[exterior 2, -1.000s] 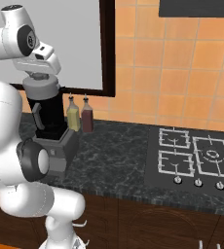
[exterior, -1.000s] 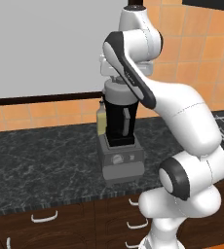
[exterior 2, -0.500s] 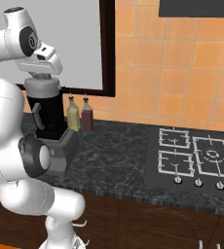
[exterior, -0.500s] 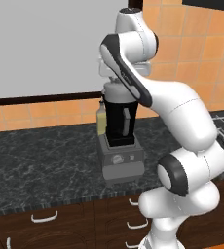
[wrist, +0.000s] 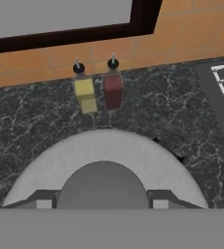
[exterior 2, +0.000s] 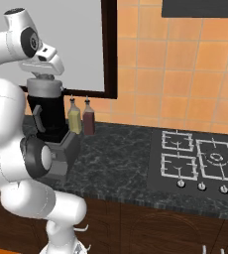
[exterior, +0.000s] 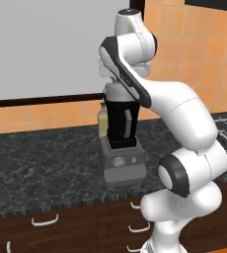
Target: Close the lid blender by securely placing the lid on top.
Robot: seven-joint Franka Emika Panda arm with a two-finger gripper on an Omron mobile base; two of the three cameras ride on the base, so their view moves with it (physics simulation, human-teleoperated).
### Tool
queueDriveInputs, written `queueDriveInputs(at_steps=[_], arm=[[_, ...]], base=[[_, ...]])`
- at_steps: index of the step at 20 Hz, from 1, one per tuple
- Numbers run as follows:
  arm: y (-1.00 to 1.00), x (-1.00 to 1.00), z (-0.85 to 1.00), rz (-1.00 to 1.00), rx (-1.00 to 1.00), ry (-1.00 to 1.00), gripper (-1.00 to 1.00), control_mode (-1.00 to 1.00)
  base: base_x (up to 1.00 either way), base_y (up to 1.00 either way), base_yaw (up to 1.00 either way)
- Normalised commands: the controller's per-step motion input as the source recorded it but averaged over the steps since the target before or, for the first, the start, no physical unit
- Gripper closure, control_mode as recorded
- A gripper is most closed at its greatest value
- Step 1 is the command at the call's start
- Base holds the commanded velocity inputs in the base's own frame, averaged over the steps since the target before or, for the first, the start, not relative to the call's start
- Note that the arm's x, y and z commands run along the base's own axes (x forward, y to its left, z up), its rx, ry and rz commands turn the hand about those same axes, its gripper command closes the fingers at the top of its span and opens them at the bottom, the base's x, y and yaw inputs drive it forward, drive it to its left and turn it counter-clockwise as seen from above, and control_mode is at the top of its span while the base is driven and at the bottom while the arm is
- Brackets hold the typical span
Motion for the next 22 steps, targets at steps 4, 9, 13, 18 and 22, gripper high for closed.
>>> queueDriveInputs(at_steps=[4,9,13,18,22], arm=[[0.00,0.03,0.18,-0.04,0.00,-0.16,1.00,-1.00],[0.00,0.00,0.31,-0.02,0.00,-0.24,1.00,-1.00],[0.00,0.00,0.17,-0.01,0.00,-0.15,1.00,-1.00],[0.00,0.00,0.00,0.00,-0.03,-0.09,1.00,-1.00],[0.04,0.00,-0.03,0.00,-0.05,-0.14,1.00,-1.00]], base=[[0.00,0.00,0.00],[0.00,0.00,0.00],[0.00,0.00,0.00],[0.00,0.00,0.00],[0.00,0.00,0.00]])
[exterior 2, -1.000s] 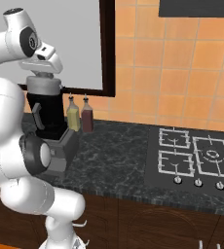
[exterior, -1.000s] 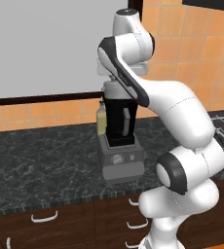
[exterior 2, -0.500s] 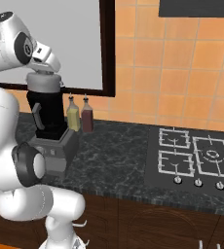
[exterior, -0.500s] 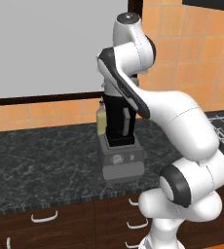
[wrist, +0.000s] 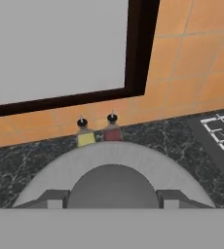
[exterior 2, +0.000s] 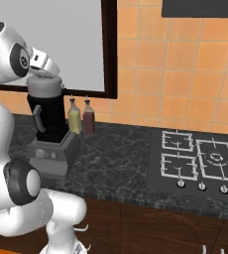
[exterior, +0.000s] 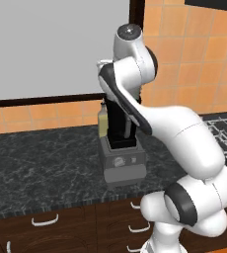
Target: Close the lid blender by securely placing the lid on top.
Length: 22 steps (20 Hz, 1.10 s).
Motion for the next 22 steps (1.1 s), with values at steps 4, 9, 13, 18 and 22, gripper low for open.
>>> queueDriveInputs(at_steps=[4,9,13,18,22], arm=[[0.01,-0.16,-0.13,0.00,-0.10,-0.04,1.00,-1.00],[0.00,-0.33,-0.16,0.00,-0.13,0.00,1.00,-1.00],[0.00,-0.32,-0.38,0.00,-0.12,0.00,1.00,-1.00],[0.00,-0.32,-0.16,0.00,-0.07,0.08,1.00,-1.00],[0.00,-0.43,0.00,-0.01,-0.02,0.16,1.00,-1.00]], base=[[0.00,0.00,0.00],[0.00,0.00,0.00],[0.00,0.00,0.00],[0.00,0.00,0.00],[0.00,0.00,0.00]])
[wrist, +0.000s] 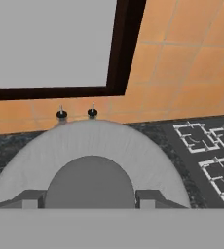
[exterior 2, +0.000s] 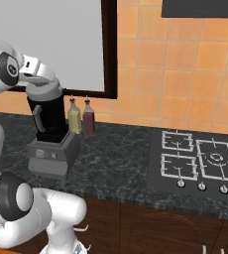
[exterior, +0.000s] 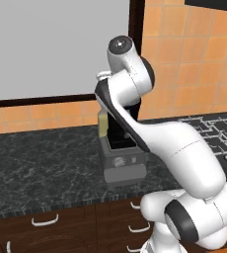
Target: Close the lid blender by securely placing the lid on top.
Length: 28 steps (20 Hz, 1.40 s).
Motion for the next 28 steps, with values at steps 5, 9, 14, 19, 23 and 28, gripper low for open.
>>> queueDriveInputs(at_steps=[5,9,14,19,23,28], arm=[[0.00,-0.16,0.00,-0.07,0.01,0.25,1.00,-1.00],[0.00,0.00,0.00,-0.11,0.06,0.27,1.00,-1.00],[-0.37,0.06,0.00,-0.17,0.13,0.24,1.00,-1.00],[-0.43,0.00,0.00,-0.20,0.22,0.20,1.00,-1.00],[-0.46,-0.06,0.00,-0.19,0.25,0.12,1.00,-1.00],[-0.37,-0.02,-0.09,-0.17,0.23,0.08,1.00,-1.00]], base=[[0.00,0.00,0.00],[0.00,0.00,0.00],[0.00,0.00,0.00],[0.00,0.00,0.00],[0.00,0.00,0.00],[0.00,0.00,0.00]])
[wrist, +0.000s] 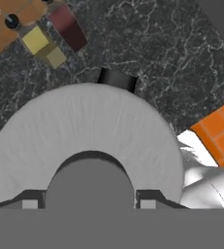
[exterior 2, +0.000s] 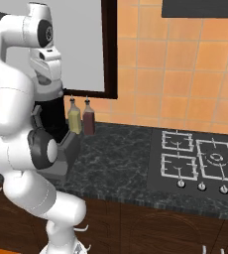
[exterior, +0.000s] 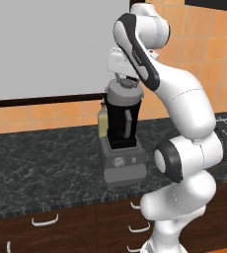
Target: Close the lid blender by securely placing the lid on top.
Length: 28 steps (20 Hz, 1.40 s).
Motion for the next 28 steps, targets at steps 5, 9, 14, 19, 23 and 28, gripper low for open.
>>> queueDriveInputs(at_steps=[5,9,14,19,23,28], arm=[[-0.09,0.11,-0.84,-0.10,0.03,0.01,1.00,-1.00],[0.00,0.03,-0.85,-0.03,0.00,0.00,1.00,-1.00],[0.00,-0.06,-0.48,-0.02,0.00,-0.02,-1.00,-1.00],[-0.16,-0.30,-0.19,-0.01,0.00,-0.04,-1.00,-1.00],[-0.24,-0.30,-0.14,-0.01,0.00,-0.06,-1.00,-1.00],[-0.11,-0.13,-0.18,0.00,0.00,-0.04,-1.00,-1.00]], base=[[0.00,0.00,0.00],[0.00,0.00,0.00],[0.00,0.00,0.00],[0.00,0.00,0.00],[0.00,0.00,0.00],[0.00,0.00,0.00]])
